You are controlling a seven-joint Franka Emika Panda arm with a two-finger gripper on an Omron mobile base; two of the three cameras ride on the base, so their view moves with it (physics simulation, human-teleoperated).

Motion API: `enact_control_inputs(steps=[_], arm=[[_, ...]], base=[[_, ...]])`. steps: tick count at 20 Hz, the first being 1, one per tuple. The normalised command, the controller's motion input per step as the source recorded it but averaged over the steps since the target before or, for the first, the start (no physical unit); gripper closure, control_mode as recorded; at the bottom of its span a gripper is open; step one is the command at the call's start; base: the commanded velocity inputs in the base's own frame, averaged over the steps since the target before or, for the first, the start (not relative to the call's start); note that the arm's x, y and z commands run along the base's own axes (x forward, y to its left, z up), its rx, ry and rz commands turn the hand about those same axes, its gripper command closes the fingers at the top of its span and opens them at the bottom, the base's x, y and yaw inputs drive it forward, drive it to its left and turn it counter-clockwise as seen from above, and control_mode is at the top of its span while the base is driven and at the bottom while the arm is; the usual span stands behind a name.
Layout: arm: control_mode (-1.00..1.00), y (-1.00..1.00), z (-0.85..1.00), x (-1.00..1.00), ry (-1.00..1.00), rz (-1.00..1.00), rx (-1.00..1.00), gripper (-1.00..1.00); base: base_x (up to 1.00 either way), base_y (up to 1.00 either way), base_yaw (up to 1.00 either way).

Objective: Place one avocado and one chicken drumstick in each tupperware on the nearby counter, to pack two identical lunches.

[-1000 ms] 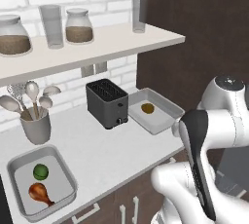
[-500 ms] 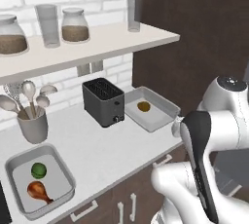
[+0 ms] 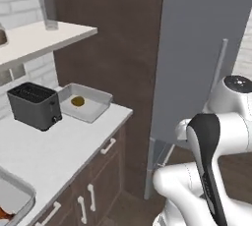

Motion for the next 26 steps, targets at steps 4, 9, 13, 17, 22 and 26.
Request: enact_control_inputs(steps=[4,9,13,17,22,26], arm=[[1.00,0.00,0.00,0.00,0.00,0.00,0.00,-1.00],[1.00,0.00,0.00,0.00,0.00,0.00,0.00,-1.00],[1.00,0.00,0.00,0.00,0.00,0.00,0.00,-1.00],[1.00,0.00,0.00,0.00,0.00,0.00,0.00,-1.00],[1.00,0.00,0.00,0.00,0.00,0.00,0.00,-1.00],[1.00,0.00,0.00,0.00,0.00,0.00,0.00,-1.00]], base=[[0.00,-0.28,-0.91],[0.00,-0.33,-0.92],[0.00,-0.53,-0.86],[0.31,-0.86,-0.44],[0.76,-0.66,-0.01],[1.00,-0.31,0.15]])
